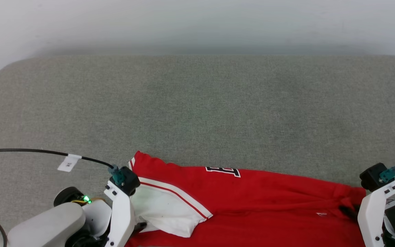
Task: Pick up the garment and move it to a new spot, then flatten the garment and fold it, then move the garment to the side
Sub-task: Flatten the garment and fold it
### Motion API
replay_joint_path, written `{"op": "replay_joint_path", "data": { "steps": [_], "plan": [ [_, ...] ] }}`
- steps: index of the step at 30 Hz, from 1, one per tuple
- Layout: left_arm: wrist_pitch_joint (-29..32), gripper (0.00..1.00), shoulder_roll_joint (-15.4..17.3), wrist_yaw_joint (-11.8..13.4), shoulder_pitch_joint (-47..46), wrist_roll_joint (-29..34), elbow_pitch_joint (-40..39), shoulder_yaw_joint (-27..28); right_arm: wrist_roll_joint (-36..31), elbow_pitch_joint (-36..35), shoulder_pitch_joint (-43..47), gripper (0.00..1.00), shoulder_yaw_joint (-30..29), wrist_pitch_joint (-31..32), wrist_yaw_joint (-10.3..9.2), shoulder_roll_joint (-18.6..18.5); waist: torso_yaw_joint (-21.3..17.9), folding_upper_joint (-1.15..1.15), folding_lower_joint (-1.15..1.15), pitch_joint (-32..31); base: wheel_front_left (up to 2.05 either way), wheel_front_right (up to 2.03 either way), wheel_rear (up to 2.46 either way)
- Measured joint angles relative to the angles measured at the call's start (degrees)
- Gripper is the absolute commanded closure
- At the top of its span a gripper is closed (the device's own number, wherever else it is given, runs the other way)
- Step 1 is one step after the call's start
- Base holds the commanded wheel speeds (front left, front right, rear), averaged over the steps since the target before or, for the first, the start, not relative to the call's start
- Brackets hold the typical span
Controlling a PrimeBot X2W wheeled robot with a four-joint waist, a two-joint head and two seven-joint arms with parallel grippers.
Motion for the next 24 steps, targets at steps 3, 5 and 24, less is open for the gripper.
{"op": "replay_joint_path", "data": {
  "steps": [3, 5, 24],
  "plan": [
    [-4.6, 0.0, -0.5, 0.1, 0.0, 0.5, 0.6, 1.7, -0.3, 0.2, 0.2, 0.0, -0.9, -2.6, 0.0, 0.1, 0.2, 0.0, 0.0, -0.9, 0.0, 0.0, 0.0],
    [-9.6, 0.0, -0.8, 1.0, 0.0, 2.0, 1.1, 3.3, -0.3, -1.0, 0.8, 0.0, -2.0, -4.4, 0.0, -0.5, 0.4, 0.0, 0.0, -1.8, 0.0, 0.0, 0.0],
    [-44.6, 0.0, -7.2, 23.6, 10.6, 14.8, 3.7, 17.7, 2.9, -2.1, 16.7, 0.0, -30.6, -12.1, -0.01, 0.9, 1.8, 0.0, 0.0, -6.0, 0.0, 0.0, 0.0]
  ]
}}
